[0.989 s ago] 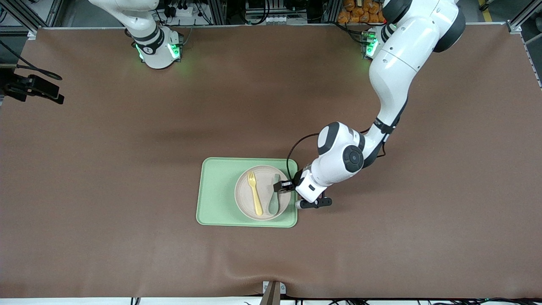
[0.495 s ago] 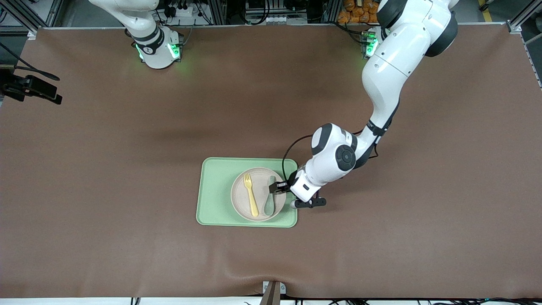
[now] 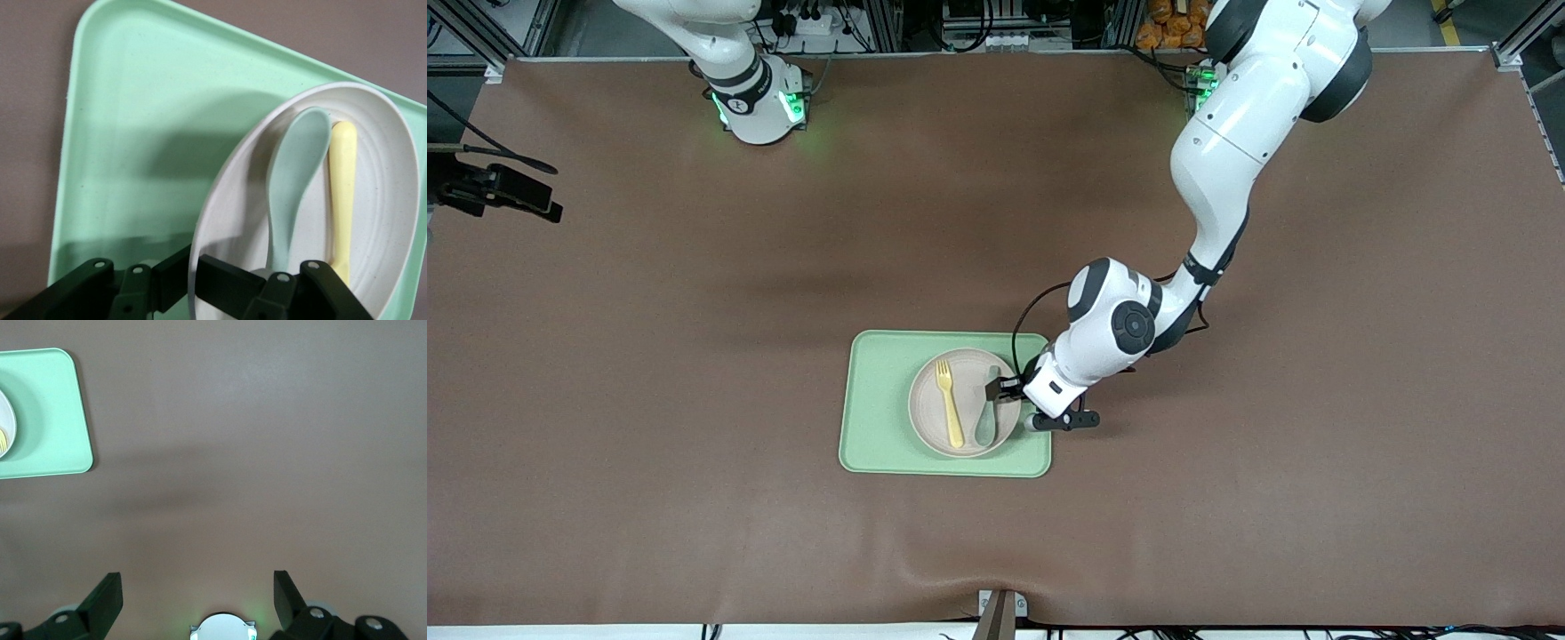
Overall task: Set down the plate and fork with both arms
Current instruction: 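Carry the plate with the left gripper onto the green tray, then release the plate and withdraw the left gripper while the right gripper approaches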
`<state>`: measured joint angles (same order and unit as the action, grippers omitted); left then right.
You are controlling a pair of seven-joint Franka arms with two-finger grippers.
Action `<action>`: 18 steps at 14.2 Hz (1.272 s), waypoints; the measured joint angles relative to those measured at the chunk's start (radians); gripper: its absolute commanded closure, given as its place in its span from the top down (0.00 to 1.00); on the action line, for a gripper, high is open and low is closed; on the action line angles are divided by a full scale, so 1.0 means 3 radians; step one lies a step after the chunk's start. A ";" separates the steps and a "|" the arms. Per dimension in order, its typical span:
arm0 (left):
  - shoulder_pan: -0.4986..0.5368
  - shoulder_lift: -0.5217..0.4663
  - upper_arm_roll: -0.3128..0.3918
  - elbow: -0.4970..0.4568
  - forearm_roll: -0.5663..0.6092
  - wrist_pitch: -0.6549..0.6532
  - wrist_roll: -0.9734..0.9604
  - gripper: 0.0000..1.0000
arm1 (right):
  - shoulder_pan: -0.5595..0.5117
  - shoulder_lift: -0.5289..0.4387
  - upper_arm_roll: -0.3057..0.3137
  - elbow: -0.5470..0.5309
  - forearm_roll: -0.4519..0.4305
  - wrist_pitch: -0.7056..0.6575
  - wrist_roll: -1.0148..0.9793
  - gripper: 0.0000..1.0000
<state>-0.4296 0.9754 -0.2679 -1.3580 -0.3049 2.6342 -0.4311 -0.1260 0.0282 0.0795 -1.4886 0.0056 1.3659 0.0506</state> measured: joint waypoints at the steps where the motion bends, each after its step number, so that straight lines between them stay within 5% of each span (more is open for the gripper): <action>1: -0.0023 0.0022 0.0006 0.0000 0.0000 0.0040 0.0000 0.00 | 0.0001 0.0012 0.0004 0.0000 0.0000 0.0000 0.0000 1.00; 3: -0.0105 0.0055 0.0056 0.0002 0.0000 0.0107 0.0000 0.00 | 0.0001 0.0018 0.0007 0.0000 0.0000 0.0000 0.0000 1.00; 4: -0.0148 0.0064 0.0086 0.0003 0.0000 0.0123 -0.0003 0.38 | 0.0002 0.0018 0.0009 0.0001 0.0000 0.0000 0.0000 1.00; 5: -0.0172 0.0069 0.0100 0.0005 0.0000 0.0132 -0.0008 0.99 | 0.0007 0.0018 0.0013 0.0003 0.0001 0.0000 0.0000 1.00; 12: -0.0169 0.0014 0.0126 0.0124 0.0000 0.0156 -0.0006 1.00 | 0.0237 0.0032 0.0037 0.0028 0.0004 0.0034 0.0000 1.00; 18: -0.0003 -0.0395 0.0163 0.0130 0.0000 -0.0214 -0.0009 1.00 | 0.0550 0.0415 0.0053 0.0015 0.0087 0.0668 0.0003 1.00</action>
<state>-0.4305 0.8569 -0.2190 -1.3190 -0.3049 2.5699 -0.4339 0.0391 0.1526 0.0956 -1.4840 0.0317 1.5663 0.0515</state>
